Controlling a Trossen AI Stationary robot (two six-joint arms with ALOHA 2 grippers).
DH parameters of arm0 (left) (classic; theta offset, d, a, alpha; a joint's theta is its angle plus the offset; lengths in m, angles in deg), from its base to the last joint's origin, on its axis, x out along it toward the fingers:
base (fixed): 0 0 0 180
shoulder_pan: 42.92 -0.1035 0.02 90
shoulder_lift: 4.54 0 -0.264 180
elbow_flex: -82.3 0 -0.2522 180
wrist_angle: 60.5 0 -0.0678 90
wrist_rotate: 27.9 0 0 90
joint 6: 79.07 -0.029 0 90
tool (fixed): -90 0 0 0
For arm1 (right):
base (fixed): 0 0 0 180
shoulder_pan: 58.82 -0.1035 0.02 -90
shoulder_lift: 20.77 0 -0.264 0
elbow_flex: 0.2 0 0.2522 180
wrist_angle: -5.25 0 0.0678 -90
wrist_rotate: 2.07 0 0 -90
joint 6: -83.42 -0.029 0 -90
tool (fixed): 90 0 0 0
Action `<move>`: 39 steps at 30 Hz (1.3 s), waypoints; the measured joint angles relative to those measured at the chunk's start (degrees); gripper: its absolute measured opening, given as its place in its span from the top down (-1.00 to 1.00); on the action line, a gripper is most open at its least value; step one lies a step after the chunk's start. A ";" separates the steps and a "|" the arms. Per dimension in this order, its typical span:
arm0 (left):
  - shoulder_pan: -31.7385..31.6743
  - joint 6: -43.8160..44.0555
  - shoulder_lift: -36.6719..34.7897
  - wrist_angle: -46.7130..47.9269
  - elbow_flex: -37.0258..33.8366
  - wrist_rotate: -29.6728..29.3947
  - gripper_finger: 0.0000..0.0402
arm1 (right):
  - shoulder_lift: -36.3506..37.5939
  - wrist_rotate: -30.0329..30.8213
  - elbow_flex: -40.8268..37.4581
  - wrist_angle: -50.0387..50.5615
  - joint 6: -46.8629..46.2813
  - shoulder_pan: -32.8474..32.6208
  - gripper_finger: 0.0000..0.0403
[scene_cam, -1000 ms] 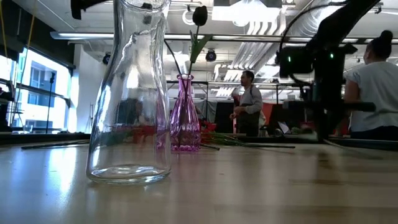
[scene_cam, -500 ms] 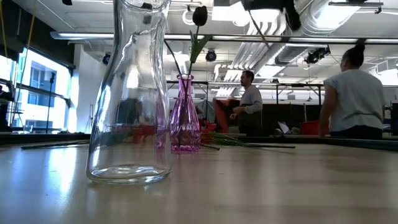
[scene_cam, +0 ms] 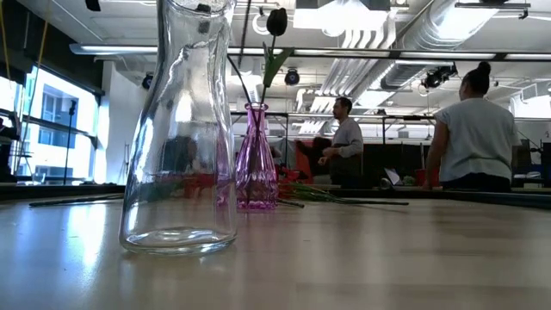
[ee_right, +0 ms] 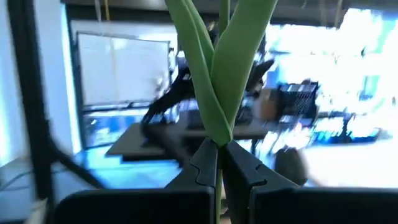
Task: Sort flowers into vase by color
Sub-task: Put the black tulip into the pink vase
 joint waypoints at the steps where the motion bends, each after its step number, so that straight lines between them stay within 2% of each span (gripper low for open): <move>1: 0.01 0.28 0.00 -0.09 0.00 0.01 -0.35 | -0.77 -0.06 0.00 -2.20 1.49 0.91 1.00; 6: 0.00 0.48 0.00 -2.19 0.00 0.01 -0.35 | -2.34 0.09 -0.04 -2.94 3.10 5.90 1.00; 11: 0.02 0.48 0.02 -2.18 0.00 0.01 -0.35 | -1.93 -0.14 -0.03 -2.85 4.95 8.24 1.00; 18: 0.02 0.28 0.02 -2.11 0.00 -0.03 -0.35 | 1.44 2.92 -0.04 4.02 6.46 8.48 1.00; 23: 0.02 0.27 0.02 -2.05 0.00 -0.11 -0.35 | 4.79 1.26 -0.02 7.58 3.05 8.70 1.00; 26: 0.01 -0.44 0.02 -1.97 0.00 -0.19 -0.35 | 4.73 -1.89 -0.04 7.41 1.44 8.97 1.00; 39: 0.01 -0.54 0.02 -1.25 0.00 -0.21 -0.35 | -0.08 -0.54 -0.04 6.92 0.07 9.67 1.00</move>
